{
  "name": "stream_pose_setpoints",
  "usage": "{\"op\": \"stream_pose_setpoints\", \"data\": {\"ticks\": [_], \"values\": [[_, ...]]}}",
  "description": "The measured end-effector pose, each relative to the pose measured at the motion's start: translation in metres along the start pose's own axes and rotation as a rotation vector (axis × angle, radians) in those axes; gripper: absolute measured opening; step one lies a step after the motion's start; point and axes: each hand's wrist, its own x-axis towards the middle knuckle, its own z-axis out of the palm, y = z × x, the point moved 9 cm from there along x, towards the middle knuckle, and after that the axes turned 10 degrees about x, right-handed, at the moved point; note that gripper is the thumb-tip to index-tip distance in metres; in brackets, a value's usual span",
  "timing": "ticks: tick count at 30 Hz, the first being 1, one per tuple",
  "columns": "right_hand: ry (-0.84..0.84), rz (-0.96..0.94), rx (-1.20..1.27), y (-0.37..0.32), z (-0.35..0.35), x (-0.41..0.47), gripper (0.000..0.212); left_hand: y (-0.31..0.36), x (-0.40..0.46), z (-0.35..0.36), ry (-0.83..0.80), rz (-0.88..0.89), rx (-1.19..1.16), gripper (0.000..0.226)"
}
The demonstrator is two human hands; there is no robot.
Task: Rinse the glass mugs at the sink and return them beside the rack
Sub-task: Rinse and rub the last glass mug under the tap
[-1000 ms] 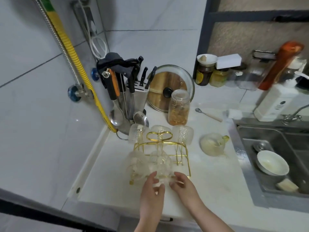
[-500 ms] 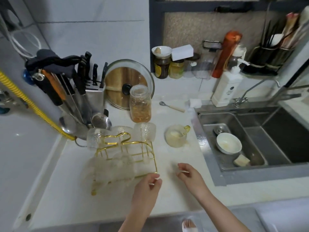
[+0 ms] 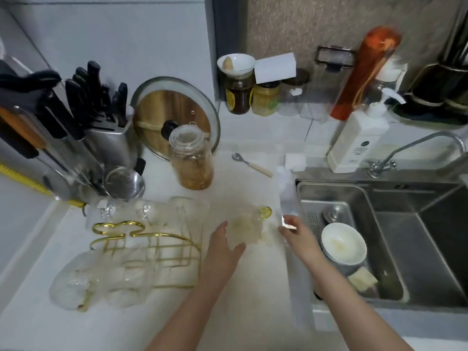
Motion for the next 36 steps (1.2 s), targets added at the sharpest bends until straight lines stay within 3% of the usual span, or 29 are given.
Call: {"op": "stream_pose_setpoints", "data": {"ticks": [6,11,17,23,32,36], "values": [[-0.243,-0.131,-0.238,-0.016,0.023,0.055,0.049,-0.008,0.047,0.023,0.068,-0.077,0.062,0.096],[-0.345,-0.157,-0.366,0.000,0.043,0.067,0.039,-0.019,0.056,0.038,0.118,-0.116,-0.005,0.103],[-0.246,-0.153,-0.268,-0.001,0.028,0.070,0.018,-0.018,0.056,0.047,0.108,-0.080,-0.070,0.104],[-0.141,-0.143,-0.137,0.006,-0.014,0.035,0.016,0.024,0.017,0.046,0.097,0.057,-0.078,0.101],[0.167,-0.136,-0.088,0.015,-0.122,-0.055,0.012,0.095,-0.029,0.086,-0.125,0.307,-0.273,0.082],[0.286,-0.139,-0.006,0.027,-0.175,-0.095,0.019,0.130,-0.055,0.119,-0.225,0.414,-0.283,0.087]]}}
